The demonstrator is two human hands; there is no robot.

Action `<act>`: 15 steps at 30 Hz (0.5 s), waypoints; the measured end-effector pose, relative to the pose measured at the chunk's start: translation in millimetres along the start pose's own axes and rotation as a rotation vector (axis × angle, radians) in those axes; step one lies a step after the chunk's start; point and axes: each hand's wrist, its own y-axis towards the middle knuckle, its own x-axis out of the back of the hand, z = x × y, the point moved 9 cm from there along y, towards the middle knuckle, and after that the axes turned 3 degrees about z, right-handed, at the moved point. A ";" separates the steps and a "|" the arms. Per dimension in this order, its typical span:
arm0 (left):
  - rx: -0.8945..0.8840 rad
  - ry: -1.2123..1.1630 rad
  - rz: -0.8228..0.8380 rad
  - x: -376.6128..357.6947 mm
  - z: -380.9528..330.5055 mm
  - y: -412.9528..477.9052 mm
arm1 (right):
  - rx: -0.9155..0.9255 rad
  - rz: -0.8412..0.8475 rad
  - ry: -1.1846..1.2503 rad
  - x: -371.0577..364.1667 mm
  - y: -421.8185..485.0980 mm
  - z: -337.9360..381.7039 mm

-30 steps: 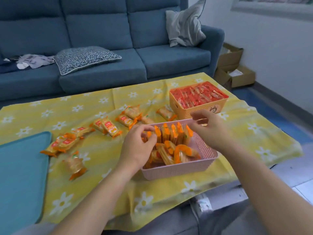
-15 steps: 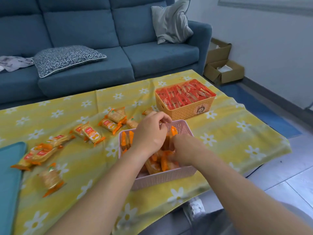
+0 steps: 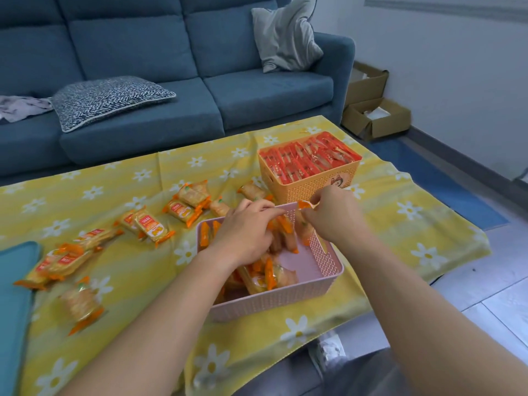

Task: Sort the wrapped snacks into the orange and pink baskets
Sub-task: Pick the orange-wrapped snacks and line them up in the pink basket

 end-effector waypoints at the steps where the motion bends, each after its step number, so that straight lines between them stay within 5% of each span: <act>1: -0.009 -0.020 -0.047 4.4 -1.2 -4.3 | 0.009 0.009 -0.005 -1.6 1.6 2.4; 3: -0.034 -0.018 -0.098 12.1 -1.0 -14.9 | 0.014 0.031 0.003 -6.2 5.5 3.8; 11: -0.075 0.235 0.129 -10.8 -3.6 -44.6 | 0.031 -0.055 0.119 7.4 3.6 9.7; 15: -0.071 0.224 0.105 -10.3 -0.5 -46.0 | 0.162 0.099 0.180 -7.0 -3.5 31.1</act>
